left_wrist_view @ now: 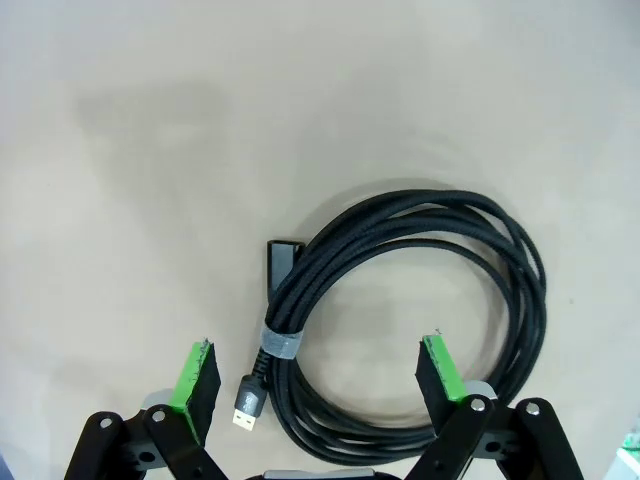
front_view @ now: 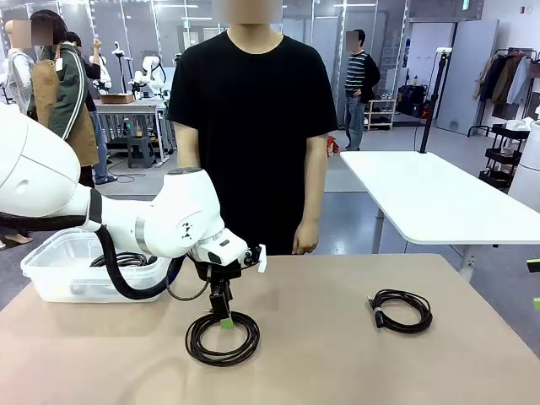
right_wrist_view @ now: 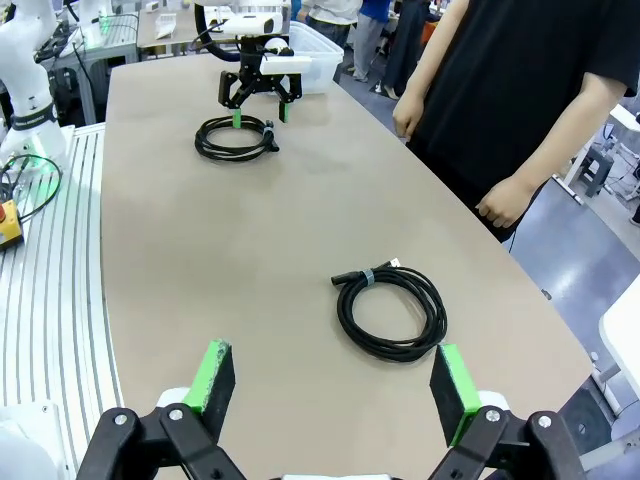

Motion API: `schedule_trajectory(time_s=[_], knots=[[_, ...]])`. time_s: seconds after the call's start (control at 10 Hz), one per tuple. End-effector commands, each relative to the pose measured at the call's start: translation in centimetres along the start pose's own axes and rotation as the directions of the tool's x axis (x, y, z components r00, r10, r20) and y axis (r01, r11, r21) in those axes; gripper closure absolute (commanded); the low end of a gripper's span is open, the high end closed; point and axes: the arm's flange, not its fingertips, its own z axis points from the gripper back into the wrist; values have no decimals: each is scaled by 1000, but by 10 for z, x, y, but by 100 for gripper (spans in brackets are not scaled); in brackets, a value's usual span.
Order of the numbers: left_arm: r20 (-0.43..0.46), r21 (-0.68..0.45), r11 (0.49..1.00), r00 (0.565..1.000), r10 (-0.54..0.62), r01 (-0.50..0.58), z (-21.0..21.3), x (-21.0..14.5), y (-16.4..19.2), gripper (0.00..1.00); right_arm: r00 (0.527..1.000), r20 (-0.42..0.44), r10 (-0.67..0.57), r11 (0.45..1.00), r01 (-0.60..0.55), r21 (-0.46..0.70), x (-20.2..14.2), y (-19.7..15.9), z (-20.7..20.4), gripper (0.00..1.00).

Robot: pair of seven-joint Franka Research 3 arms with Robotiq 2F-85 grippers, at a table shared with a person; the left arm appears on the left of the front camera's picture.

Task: Organize and store the cables.
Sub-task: Place the USB Extension Cable into the Organizing box.

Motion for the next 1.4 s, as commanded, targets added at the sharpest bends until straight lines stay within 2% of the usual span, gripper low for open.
schedule_trajectory(time_s=[0.0, 0.2, 0.7, 0.8, 0.9, 1.0, 1.2, 1.3], knots=[[-1, 10, 999, 999, 34, -34, -1, 2, 6, 0, 1000, 14, 10, 1000, -10, -6, 1, -3, 0, 0], [-5, 15, 1000, 1000, 9, -9, -9, 3, 12, 0, 1000, 14, 10, 1000, -10, -6, 1, -3, 0, 0], [-34, 18, 998, 998, 55, -55, -25, 4, 21, 0, 1000, 14, 10, 1000, -10, -6, 1, -3, 0, 0], [-30, 17, 999, 998, 47, -47, -24, 5, 22, 48, 1000, 14, 10, 1000, -10, -6, 1, -3, 0, 0], [-31, 16, 999, 998, 46, -45, -23, 6, 21, 58, 1000, 14, 10, 1000, -10, -6, 1, -3, 0, 0], [-34, 13, 999, 998, 44, -44, -23, 5, 20, 100, 1000, 14, 10, 1000, -10, -6, 1, -3, 0, 0], [-36, 13, 999, 998, 51, -51, -22, 1, 19, 100, 1000, 14, 10, 1000, -10, -6, 1, -3, 0, 0], [-34, 22, 998, 998, 57, -56, -20, -1, 18, 82, 1000, 14, 10, 1000, -10, -6, 1, -3, 0, 0]])
